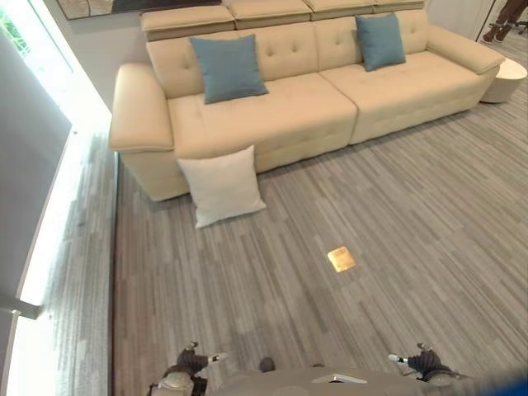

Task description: Pick up all the scattered cushions and arrange them neatly on the sofa.

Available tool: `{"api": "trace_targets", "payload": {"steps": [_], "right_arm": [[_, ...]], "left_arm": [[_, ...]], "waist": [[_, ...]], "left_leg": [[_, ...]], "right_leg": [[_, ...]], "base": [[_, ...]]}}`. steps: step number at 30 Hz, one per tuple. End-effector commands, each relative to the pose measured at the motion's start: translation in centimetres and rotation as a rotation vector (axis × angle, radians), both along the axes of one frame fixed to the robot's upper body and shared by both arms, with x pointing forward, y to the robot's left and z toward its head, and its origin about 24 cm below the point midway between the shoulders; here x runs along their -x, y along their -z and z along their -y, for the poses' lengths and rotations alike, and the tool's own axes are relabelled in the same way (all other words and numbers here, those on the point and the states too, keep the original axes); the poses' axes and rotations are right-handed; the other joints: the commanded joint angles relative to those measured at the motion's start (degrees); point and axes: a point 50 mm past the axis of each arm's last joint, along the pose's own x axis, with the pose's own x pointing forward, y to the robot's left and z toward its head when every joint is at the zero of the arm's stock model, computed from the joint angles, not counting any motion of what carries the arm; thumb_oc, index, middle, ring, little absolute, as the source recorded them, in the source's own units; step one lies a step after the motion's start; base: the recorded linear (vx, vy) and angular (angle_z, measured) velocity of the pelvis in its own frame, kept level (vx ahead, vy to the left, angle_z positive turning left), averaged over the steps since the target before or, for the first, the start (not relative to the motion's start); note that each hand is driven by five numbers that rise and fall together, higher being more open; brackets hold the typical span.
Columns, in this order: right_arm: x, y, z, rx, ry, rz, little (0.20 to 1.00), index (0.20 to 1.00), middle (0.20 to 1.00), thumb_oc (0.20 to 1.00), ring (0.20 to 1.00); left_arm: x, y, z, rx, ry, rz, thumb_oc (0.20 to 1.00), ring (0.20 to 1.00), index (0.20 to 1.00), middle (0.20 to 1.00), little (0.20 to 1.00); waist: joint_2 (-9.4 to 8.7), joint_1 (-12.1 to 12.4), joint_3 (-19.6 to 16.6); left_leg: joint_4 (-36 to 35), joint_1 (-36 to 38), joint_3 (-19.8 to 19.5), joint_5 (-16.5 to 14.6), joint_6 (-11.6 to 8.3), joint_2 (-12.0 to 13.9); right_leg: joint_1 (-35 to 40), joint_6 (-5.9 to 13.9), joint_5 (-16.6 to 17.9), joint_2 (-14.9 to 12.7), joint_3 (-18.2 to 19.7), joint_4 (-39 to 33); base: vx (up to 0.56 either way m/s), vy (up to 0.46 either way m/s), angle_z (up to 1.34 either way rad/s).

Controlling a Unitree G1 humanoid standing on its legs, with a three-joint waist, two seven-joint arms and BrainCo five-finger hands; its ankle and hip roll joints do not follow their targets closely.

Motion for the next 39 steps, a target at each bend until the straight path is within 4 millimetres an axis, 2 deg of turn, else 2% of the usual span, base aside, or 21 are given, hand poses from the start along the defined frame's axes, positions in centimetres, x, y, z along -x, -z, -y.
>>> {"api": "trace_targets", "payload": {"steps": [1, 12, 15, 16, 17, 19, 22, 26, 29, 30, 32, 33, 36, 39], "right_arm": [[-1.8, -0.6, 0.7, 0.045, -0.031, 0.037, 1.000, 1.000, 1.000, 1.000, 1.000], [-2.6, -0.9, 0.7, 0.052, -0.054, 0.057, 1.000, 1.000, 1.000, 1.000, 1.000], [-3.2, -1.0, 0.6, 0.052, -0.070, 0.073, 1.000, 1.000, 1.000, 1.000, 1.000], [-3.8, -1.3, 0.5, 0.050, -0.073, 0.094, 1.000, 1.000, 1.000, 1.000, 1.000], [-4.2, -1.4, 0.7, 0.054, -0.070, 0.108, 1.000, 1.000, 1.000, 1.000, 1.000], [-4.2, -1.5, 0.7, 0.056, -0.067, 0.110, 1.000, 1.000, 1.000, 1.000, 1.000], [-3.7, -1.4, 0.9, 0.054, -0.047, 0.098, 1.000, 1.000, 1.000, 1.000, 1.000], [-3.6, -1.1, 0.5, 0.045, -0.061, 0.080, 1.000, 1.000, 1.000, 1.000, 1.000], [-4.2, -1.2, 0.1, 0.046, -0.091, 0.082, 1.000, 1.000, 1.000, 1.000, 1.000], [-4.8, -1.4, 0.0, 0.050, -0.121, 0.092, 1.000, 1.000, 1.000, 1.000, 1.000], [-5.0, -1.4, -0.1, 0.050, -0.124, 0.095, 1.000, 1.000, 1.000, 1.000, 1.000], [-5.2, -1.5, -0.2, 0.045, -0.125, 0.106, 1.000, 1.000, 1.000, 1.000, 1.000], [-5.6, -1.6, -0.3, 0.043, -0.132, 0.111, 1.000, 1.000, 1.000, 1.000, 1.000], [-5.7, -1.7, -0.4, 0.041, -0.137, 0.117, 1.000, 1.000, 1.000, 1.000, 1.000]], "left_arm": [[-2.1, -0.2, 0.8, -0.009, 0.036, 0.034, 1.000, 1.000, 1.000, 1.000, 1.000], [-1.5, -0.1, 0.4, -0.020, 0.000, 0.016, 1.000, 1.000, 1.000, 1.000, 1.000], [-1.8, -0.2, 0.3, -0.018, 0.003, 0.025, 1.000, 1.000, 1.000, 1.000, 1.000], [-2.6, -0.4, 0.4, -0.012, 0.011, 0.046, 1.000, 1.000, 1.000, 1.000, 1.000], [-3.6, -0.7, 0.6, -0.014, 0.022, 0.073, 1.000, 1.000, 1.000, 1.000, 1.000], [-3.9, -0.7, 0.7, -0.011, 0.025, 0.079, 1.000, 1.000, 1.000, 1.000, 1.000], [-4.1, -0.8, 0.8, -0.015, 0.036, 0.082, 1.000, 1.000, 1.000, 1.000, 1.000], [-3.4, -0.6, 0.3, -0.028, 0.039, 0.055, 1.000, 1.000, 1.000, 1.000, 1.000], [-3.4, -0.7, 0.0, -0.035, 0.029, 0.059, 1.000, 1.000, 1.000, 1.000, 1.000], [-3.4, -0.9, -0.6, -0.049, 0.030, 0.061, 1.000, 1.000, 1.000, 1.000, 1.000], [-3.5, -0.9, -0.8, -0.052, 0.031, 0.063, 1.000, 1.000, 1.000, 1.000, 1.000], [-3.7, -1.1, -1.0, -0.061, 0.036, 0.067, 1.000, 1.000, 1.000, 1.000, 1.000], [-4.4, -1.4, -1.1, -0.066, 0.043, 0.092, 1.000, 1.000, 1.000, 1.000, 1.000], [-5.1, -1.5, -1.0, -0.066, 0.058, 0.110, 1.000, 1.000, 1.000, 1.000, 1.000]], "waist": [[-1.08, 0.85, 0.93], [-1.35, 1.62, 1.10], [-1.70, 2.25, 1.89], [-2.41, 2.82, 3.31], [-2.78, 2.96, 4.30], [-2.78, 2.73, 4.31], [-2.43, 1.56, 3.80], [-2.54, 1.33, 3.47], [-2.51, 1.95, 3.43], [-2.25, 2.72, 3.40], [-2.21, 2.75, 3.56], [-2.14, 2.40, 3.88], [-1.59, 0.93, 4.29], [-1.69, -0.03, 4.81]], "left_leg": [[0.47, 0.51, 2.82, -2.16, -3.67, 3.25], [0.47, 0.64, 1.95, -1.89, -3.97, 3.51], [0.80, -0.80, 0.60, -1.08, -4.11, 3.36], [3.82, -4.89, -1.43, -0.88, -4.22, 2.69], [6.78, -8.17, -0.48, -1.03, -4.47, 2.37], [7.89, -9.33, 0.86, -1.30, -4.47, 2.46], [7.50, -8.64, 8.61, -2.43, -3.79, 4.20], [6.73, -7.77, 9.49, -3.07, -3.06, 3.45], [5.29, -7.35, 8.83, -3.27, -2.22, 2.36], [3.54, -6.06, 9.23, -3.69, -1.06, 1.30], [3.20, -5.57, 9.08, -3.66, -0.87, 1.11], [2.76, -5.06, 8.52, -3.63, -0.66, 0.84], [1.50, -4.02, 6.80, -3.45, -0.20, 0.19], [1.42, -3.32, 4.46, -3.45, -0.09, -0.79]], "right_leg": [[-0.39, 5.88, -2.72, -2.83, -1.93, 0.24], [0.20, 5.62, -3.24, -2.52, -2.85, 0.24], [-0.23, 5.36, -3.24, -2.56, -3.96, 0.24], [-1.45, 4.90, -3.11, -3.00, -5.72, 0.24], [-2.37, 4.79, -2.87, -4.14, -8.00, 0.32], [-2.77, 4.81, -2.87, -4.45, -8.98, 0.38], [-2.65, 5.13, -3.06, -5.41, -12.02, 0.45], [-1.64, 5.76, -3.12, -6.13, -12.48, 0.92], [-2.67, 6.45, -3.27, -7.11, -11.25, 2.86], [-4.94, 7.47, -3.93, -8.76, -10.59, 8.45], [-5.62, 7.71, -3.86, -9.11, -10.05, 9.99], [-6.92, 7.92, -3.58, -8.84, -8.56, 11.86], [-11.21, 7.86, -3.54, -5.10, -0.21, 13.37], [-12.66, 6.98, -3.41, -3.12, 2.50, 11.92]], "base": [[0.00, 0.000, 0.00], [0.00, -0.004, 0.04], [-0.07, -0.021, 0.54], [-0.17, 0.005, 0.94], [-0.19, 0.015, 0.86], [-0.07, 0.027, 1.28], [0.04, 0.077, 0.96], [0.12, 0.115, 0.35], [0.11, 0.221, -0.06], [0.08, 0.170, -0.20], [0.07, 0.126, -0.32], [0.07, 0.074, -0.15], [0.08, 0.049, 0.12], [0.08, -0.036, 0.29]]}}
